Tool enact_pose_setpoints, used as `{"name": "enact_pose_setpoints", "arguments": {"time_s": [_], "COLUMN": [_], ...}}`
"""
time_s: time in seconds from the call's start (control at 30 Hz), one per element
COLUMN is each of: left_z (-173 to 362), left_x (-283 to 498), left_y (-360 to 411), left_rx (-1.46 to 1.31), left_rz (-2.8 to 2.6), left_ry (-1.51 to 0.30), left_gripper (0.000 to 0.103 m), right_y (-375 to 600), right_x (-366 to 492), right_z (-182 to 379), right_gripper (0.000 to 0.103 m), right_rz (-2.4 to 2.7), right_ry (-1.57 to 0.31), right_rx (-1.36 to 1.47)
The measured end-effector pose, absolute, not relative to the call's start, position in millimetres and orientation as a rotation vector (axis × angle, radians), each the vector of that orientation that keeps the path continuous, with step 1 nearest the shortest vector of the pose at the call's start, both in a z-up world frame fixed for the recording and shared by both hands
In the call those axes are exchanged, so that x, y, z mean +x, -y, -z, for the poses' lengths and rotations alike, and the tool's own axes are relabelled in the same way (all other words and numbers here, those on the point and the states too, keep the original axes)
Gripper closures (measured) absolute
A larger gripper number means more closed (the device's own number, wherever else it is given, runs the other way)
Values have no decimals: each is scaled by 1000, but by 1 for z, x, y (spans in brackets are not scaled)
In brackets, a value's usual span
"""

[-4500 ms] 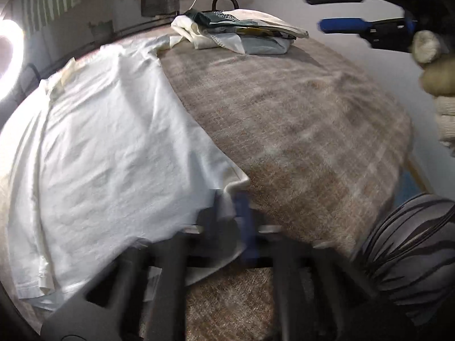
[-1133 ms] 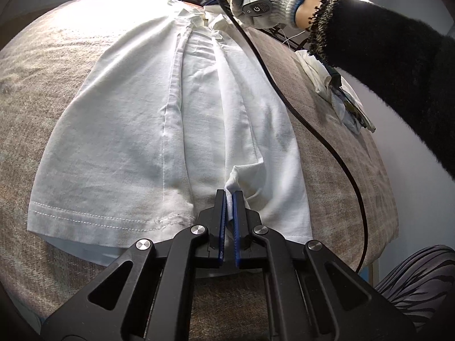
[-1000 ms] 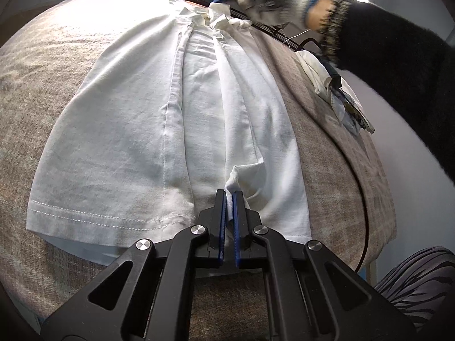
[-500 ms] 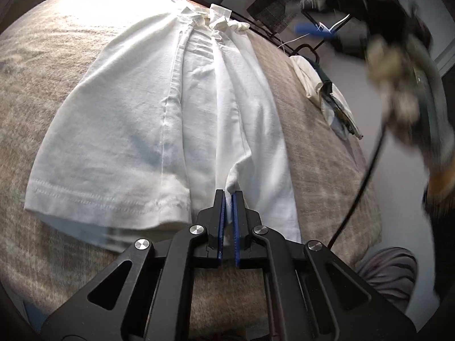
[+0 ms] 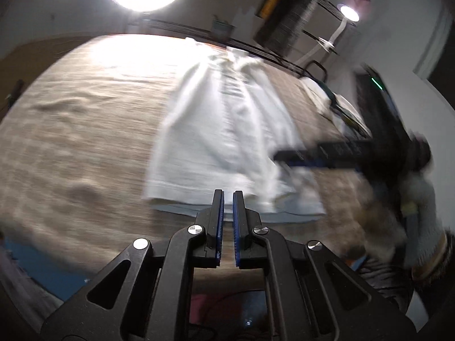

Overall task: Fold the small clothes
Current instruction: 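Move both open tools to the hem of the folded shirt, then grasp the shirt hem with left tool and right tool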

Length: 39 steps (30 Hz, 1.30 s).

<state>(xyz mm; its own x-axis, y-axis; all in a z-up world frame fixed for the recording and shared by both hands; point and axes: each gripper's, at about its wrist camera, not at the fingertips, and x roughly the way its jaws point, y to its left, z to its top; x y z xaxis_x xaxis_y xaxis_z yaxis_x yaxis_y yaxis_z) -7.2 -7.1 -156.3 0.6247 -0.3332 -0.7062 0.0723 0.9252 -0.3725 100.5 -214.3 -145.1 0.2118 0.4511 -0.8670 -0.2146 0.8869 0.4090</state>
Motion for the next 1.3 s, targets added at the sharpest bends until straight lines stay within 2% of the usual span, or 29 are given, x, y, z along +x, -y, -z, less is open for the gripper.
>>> {"name": "enact_pose_setpoints", "arguments": {"time_s": [0.07,0.1,0.13,0.2,0.3,0.37,0.4,0.43,0.5,0.53,0.57,0.6,0.63,0.77,0.9,0.93,0.97,1.0,1.03,1.07,1.1,1.13,1.3], "left_z": [159,160,162,161,159,160,162,165,171,176,180,181,184,200,212,212,213,214,216,220,221,221,198], "left_x": [-3,0,6,9,13,18,21,24,31,35,36,35,36,47,51,52,55,56,58,61,62,62,47], "left_y": [-10,-17,-22,-32,-43,-50,-54,-57,-61,-63,-64,-64,-63,-61,-62,-63,-63,-63,-62,-60,-59,-58,-70], "left_rx": [-354,-367,-373,-378,-370,-372,-373,-375,-393,-407,-423,-435,-444,-508,-580,-587,-601,-613,-626,-637,-640,-641,-702], "left_rz": [193,175,160,137,109,104,103,102,110,120,133,138,141,182,210,212,218,229,247,266,273,265,275], "left_ry": [-874,-879,-880,-862,-843,-850,-861,-874,-910,-932,-943,-950,-962,-1029,-1057,-1058,-1063,-1070,-1081,-1088,-1089,-1084,-1027], "left_gripper": [101,101,101,101,101,101,101,101,93,78,69,68,68,68,68,69,76,81,93,98,99,101,101], "right_y": [205,199,189,171,150,145,147,156,178,194,209,225,247,293,297,294,289,282,275,271,266,263,268], "right_x": [82,78,73,68,58,49,44,40,38,37,32,32,33,37,36,36,37,37,38,38,38,39,32], "right_z": [146,146,147,151,151,142,136,127,115,111,110,109,112,134,150,152,155,159,165,164,166,169,156], "right_gripper": [56,67,81,90,90,83,76,78,76,70,65,56,52,52,53,54,55,56,59,66,87,99,102], "right_rz": [-467,-452,-430,-411,-512,-591,-605,-640,-660,-633,-597,-549,-477,-365,-416,-433,-454,-462,-471,-474,-490,-512,-545], "right_ry": [-1254,-1242,-1224,-1204,-1193,-1187,-1170,-1151,-1144,-1137,-1133,-1133,-1138,-1196,-1242,-1250,-1264,-1276,-1294,-1270,-1279,-1304,-1272], "right_rx": [161,105,14,-105,-185,-235,-243,-202,-99,-23,31,78,137,321,406,403,394,385,366,349,340,346,379]}}
